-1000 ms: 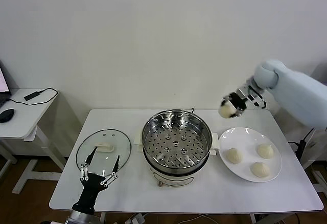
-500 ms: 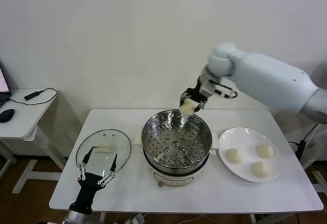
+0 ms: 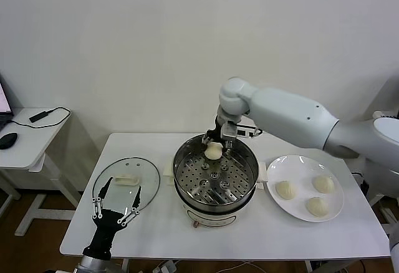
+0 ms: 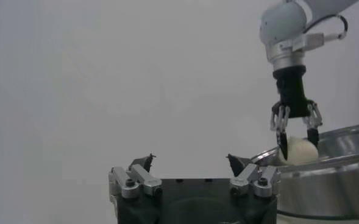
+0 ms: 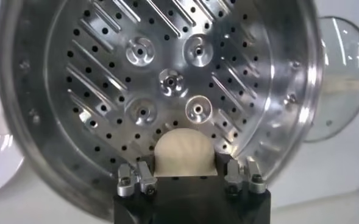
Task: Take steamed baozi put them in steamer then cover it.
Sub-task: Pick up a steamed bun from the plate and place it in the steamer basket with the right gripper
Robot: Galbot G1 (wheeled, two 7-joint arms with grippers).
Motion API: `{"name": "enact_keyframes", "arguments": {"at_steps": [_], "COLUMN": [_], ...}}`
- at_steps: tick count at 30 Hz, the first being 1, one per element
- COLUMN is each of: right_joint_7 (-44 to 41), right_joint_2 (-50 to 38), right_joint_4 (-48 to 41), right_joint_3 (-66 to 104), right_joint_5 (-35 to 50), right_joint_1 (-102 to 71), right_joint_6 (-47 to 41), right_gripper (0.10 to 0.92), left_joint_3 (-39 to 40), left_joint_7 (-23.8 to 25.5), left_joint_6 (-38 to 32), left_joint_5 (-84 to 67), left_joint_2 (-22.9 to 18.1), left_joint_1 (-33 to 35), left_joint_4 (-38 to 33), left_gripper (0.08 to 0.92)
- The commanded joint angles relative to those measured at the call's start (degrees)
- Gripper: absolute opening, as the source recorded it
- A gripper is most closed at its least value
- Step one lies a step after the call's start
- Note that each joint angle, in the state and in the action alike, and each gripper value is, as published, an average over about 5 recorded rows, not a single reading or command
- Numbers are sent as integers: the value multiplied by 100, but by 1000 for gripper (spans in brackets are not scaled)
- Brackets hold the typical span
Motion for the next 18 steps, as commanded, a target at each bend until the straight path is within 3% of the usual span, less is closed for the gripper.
{"name": "enact_keyframes", "arguments": {"at_steps": [1,6,11,18], "right_joint_7": [70,90,109,-483], "right_joint_2": [279,300,223,-577], "right_joint_4": [-223,-240,-143,681], "right_joint_3": [47,73,90,68], "right_joint_5": [-555,-653,-561,654], "right_joint_1": [-366,-412,-360,342], "right_joint_6": [147,158,127,-420], "right_gripper": [662,679,778,822], "left_joint_3": [-4,-34,-38,-23], "left_joint_7": [-4,-7,-16,-23], "left_joint_6": [17,14,14,46], "left_joint_5": [-18,-30,-40,-42], "left_joint_2": [-3,7,7,3], "left_joint_1": [3,2,4,-12], "left_joint_4": [-24,-5,-1,-30], "left_gripper": [823,823,823,823]}}
